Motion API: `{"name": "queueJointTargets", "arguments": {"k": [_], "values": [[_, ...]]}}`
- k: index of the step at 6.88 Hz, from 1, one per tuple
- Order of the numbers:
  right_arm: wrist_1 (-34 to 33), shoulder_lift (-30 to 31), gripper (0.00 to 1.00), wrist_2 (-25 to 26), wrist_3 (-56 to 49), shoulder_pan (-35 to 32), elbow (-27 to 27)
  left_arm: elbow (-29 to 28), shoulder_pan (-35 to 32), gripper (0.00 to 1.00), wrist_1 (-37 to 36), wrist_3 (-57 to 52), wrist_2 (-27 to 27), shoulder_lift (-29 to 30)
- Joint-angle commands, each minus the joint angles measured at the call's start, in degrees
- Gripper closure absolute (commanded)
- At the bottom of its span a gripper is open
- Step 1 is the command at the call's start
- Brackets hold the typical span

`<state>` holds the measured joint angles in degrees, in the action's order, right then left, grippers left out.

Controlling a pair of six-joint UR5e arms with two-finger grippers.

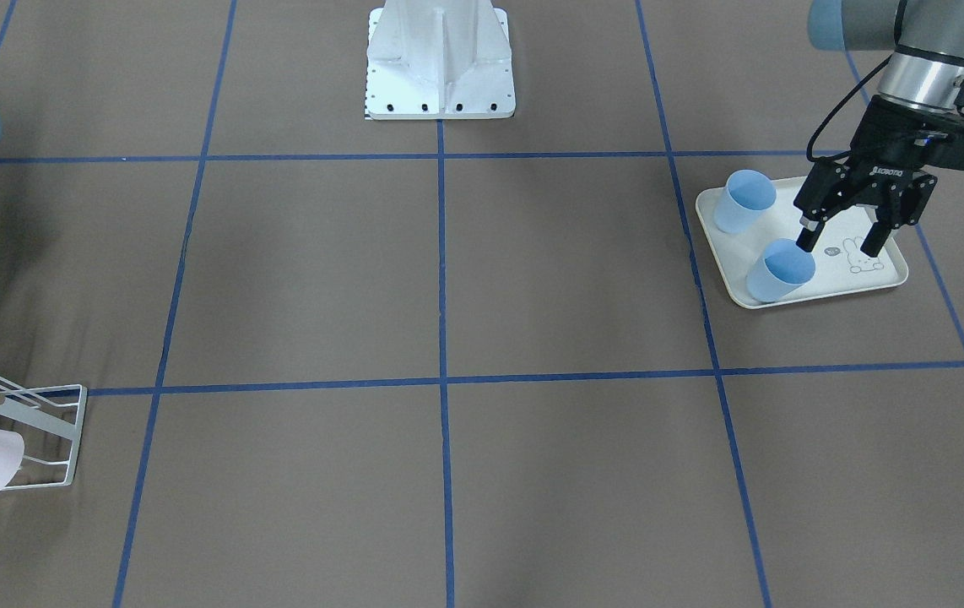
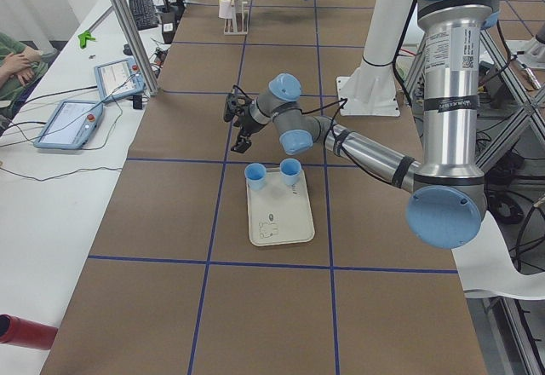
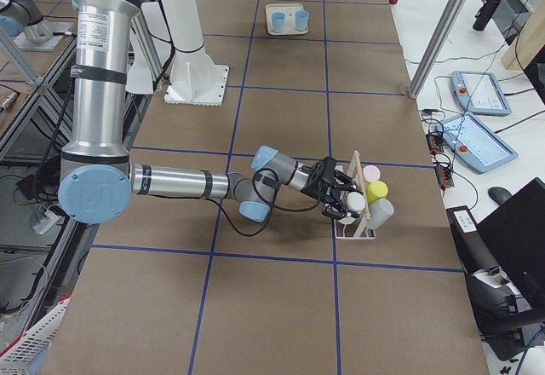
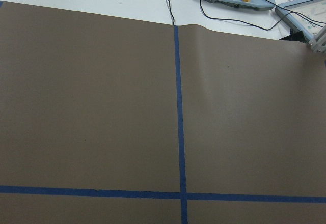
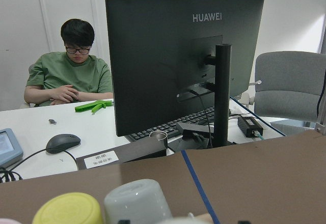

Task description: Transfer IKEA cup to right arm and place on rack

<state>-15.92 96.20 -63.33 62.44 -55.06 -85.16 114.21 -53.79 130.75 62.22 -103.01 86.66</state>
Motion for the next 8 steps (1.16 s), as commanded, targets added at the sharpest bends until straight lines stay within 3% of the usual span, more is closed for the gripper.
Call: {"name": "queueJointTargets", "arguments": {"k": [1, 4, 6, 7, 8], "values": [[4.81, -0.05, 0.0, 0.23, -0.83, 0.04, 3.3, 0.14, 0.0, 0.0, 0.03, 0.01, 0.0, 0.0], [7.05, -0.05, 0.0, 0.05, -2.5, -0.13, 2.02, 0.32, -0.35, 0.0, 0.03, 0.01, -1.04, -0.35], [6.09, 1.78, 0.0, -3.62, -2.59, -0.39, -4.55, -0.38, -4.9, 0.0, -0.15, -2.25, -7.35, -0.53], [5.91, 2.66, 0.0, -5.56, -2.59, -0.48, -6.49, -0.56, -6.14, 0.0, -0.23, -7.06, -7.82, -2.53], [1.81, 4.15, 0.0, -7.05, -2.59, -0.48, -11.65, -1.69, -7.89, 0.0, -1.02, -10.24, -10.26, -2.9]]}}
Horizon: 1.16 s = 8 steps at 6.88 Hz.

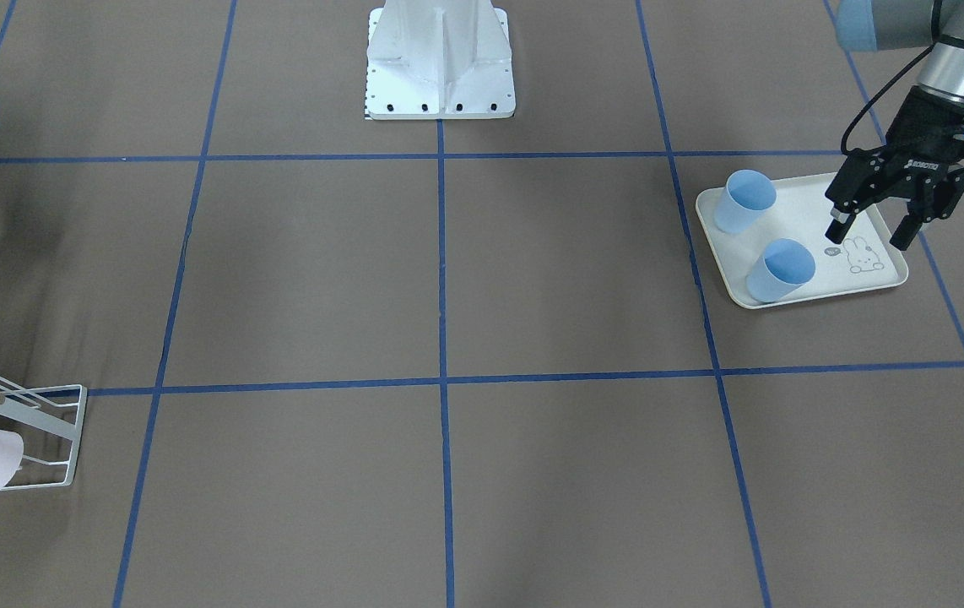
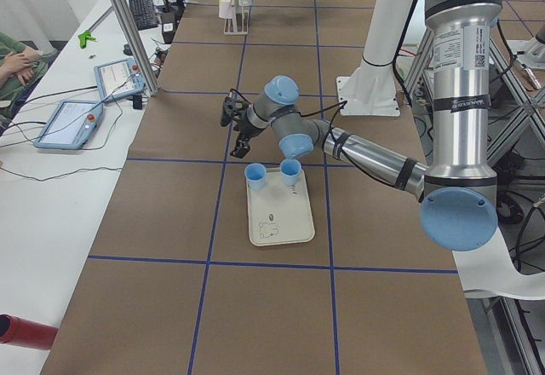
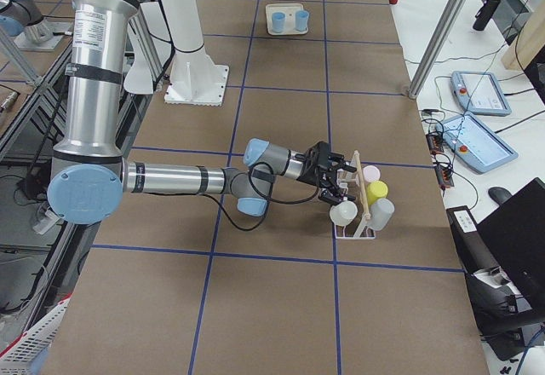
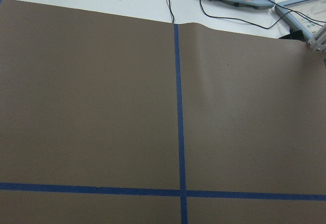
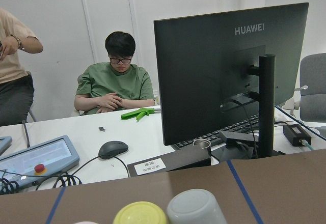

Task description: Transfer IKEA cup to right arm and place on rack

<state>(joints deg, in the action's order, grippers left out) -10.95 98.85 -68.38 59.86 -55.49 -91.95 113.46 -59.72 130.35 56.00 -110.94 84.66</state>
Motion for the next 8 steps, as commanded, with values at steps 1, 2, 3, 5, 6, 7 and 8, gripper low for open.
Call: {"name": "queueJointTargets", "arguments": {"k": [1, 2, 3, 5, 6, 7, 8], "values": [[-11.03, 3.43, 0.0, -3.23, 0.0, -0.05, -13.0, -2.26, -3.8, 0.0, -1.14, -5.79, -5.92, -0.99], [-16.68, 3.63, 0.0, -5.07, 0.0, 0.03, -18.3, -2.45, -4.34, 0.0, -1.15, -8.33, -7.69, -3.34], [-20.21, 2.93, 0.0, -8.83, 0.61, 0.12, -21.13, -2.63, -4.35, 0.0, -1.23, -11.06, -9.8, -5.71], [-20.86, 0.39, 0.0, -16.3, 3.84, 0.3, -21.87, -4.29, -4.0, 0.0, -1.15, -10.21, -14.46, -8.01], [-22.0, -3.1, 0.0, -20.43, 8.56, 0.3, -21.43, -4.21, -3.56, 0.0, -1.5, -8.29, -15.87, -9.33], [-26.44, -7.23, 0.0, -21.86, 13.13, 0.65, -21.78, -3.69, -0.6, 0.0, -2.98, -0.53, -17.36, -9.08], [-28.4, -11.1, 0.0, -25.45, 17.53, 0.91, -21.6, -3.25, 3.35, 0.0, -2.99, 4.25, -17.12, -9.16]]}}
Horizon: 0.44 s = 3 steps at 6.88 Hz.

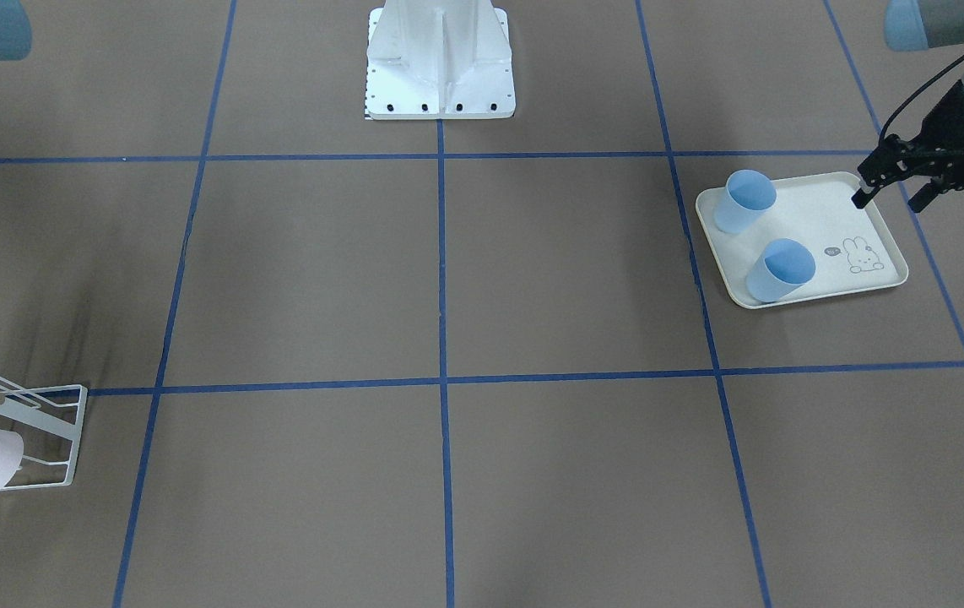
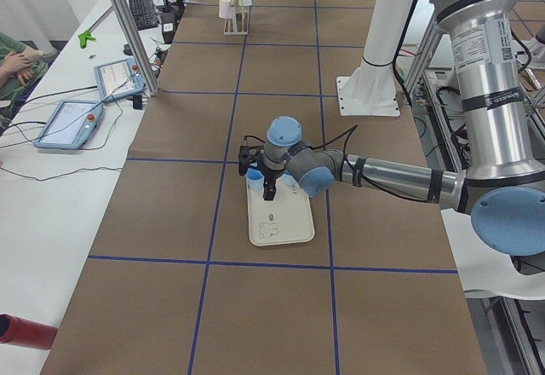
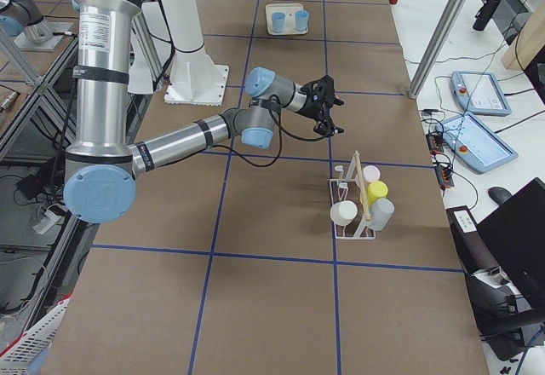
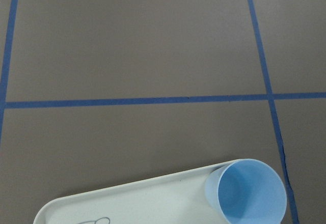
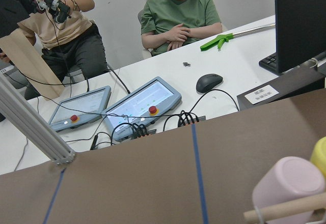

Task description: Transfer IKEA cup to right arm and place on rack

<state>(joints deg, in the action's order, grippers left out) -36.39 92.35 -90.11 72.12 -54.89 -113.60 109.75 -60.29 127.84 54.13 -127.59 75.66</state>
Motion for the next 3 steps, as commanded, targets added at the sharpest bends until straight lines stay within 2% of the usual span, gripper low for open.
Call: {"name": "queueJointTargets", "arguments": {"k": [1, 3], "values": [[-3.08, -6.55, 0.0, -4.89, 7.58, 1.27, 0.22, 1.34, 7.09, 0.0, -0.48, 9.47, -0.38, -0.25], [-2.82, -8.06, 0.0, -4.99, 12.42, 3.91, 0.05, 3.88, 12.38, 0.0, -0.48, 14.59, 0.84, -0.34]]}}
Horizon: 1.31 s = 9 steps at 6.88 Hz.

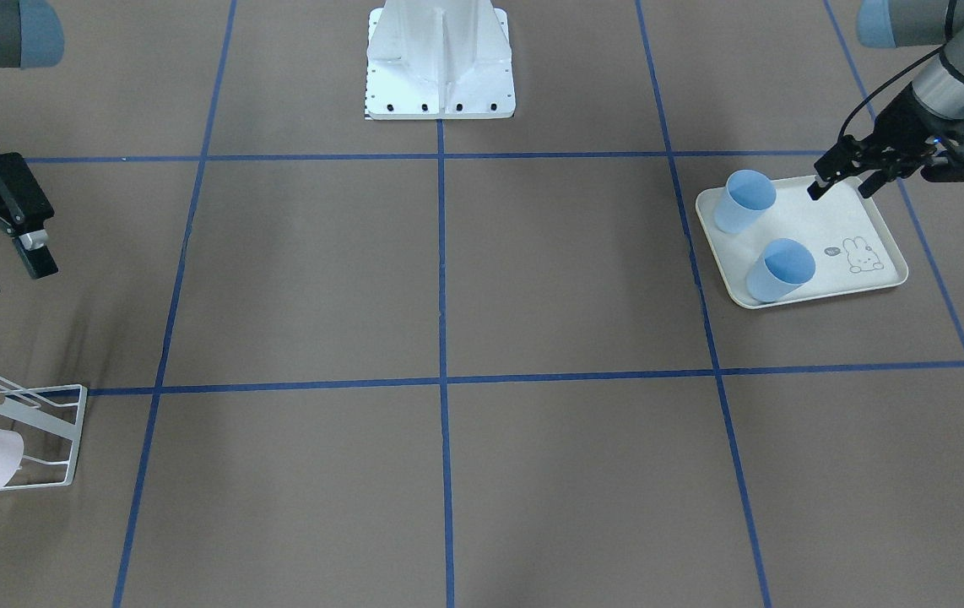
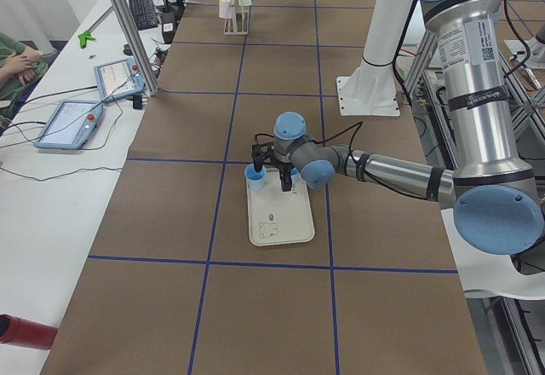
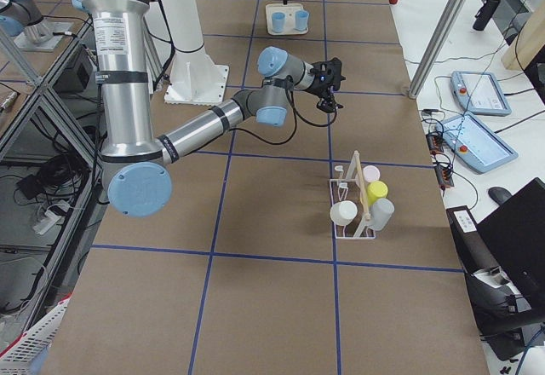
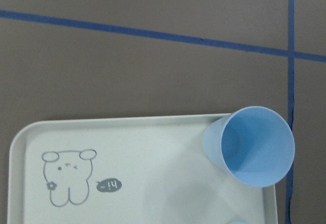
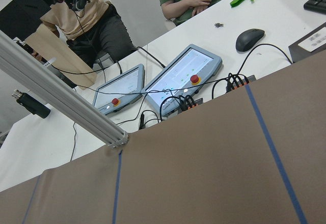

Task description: Transfer IKEA cup to right arm and place on rack

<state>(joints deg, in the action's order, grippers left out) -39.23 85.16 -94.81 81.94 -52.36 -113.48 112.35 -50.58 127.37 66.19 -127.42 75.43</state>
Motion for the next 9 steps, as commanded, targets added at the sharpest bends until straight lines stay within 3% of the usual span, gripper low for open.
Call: {"name": "queueJointTargets", "arguments": {"k": [1, 7, 9], "values": [[0.21, -0.87, 0.0, -0.29, 2.7, 1.9, 0.01, 1.12, 2.77, 0.0, -0.02, 2.54, 0.68, -0.2], [0.65, -0.96, 0.0, -0.29, 2.7, 2.79, 0.45, -2.13, 5.49, 0.01, -0.02, 2.45, 1.03, 0.5], [0.74, -0.96, 0.0, -0.29, 2.61, 2.88, 0.63, -2.83, 6.02, 0.13, -0.1, 2.36, 1.03, 0.86]]}}
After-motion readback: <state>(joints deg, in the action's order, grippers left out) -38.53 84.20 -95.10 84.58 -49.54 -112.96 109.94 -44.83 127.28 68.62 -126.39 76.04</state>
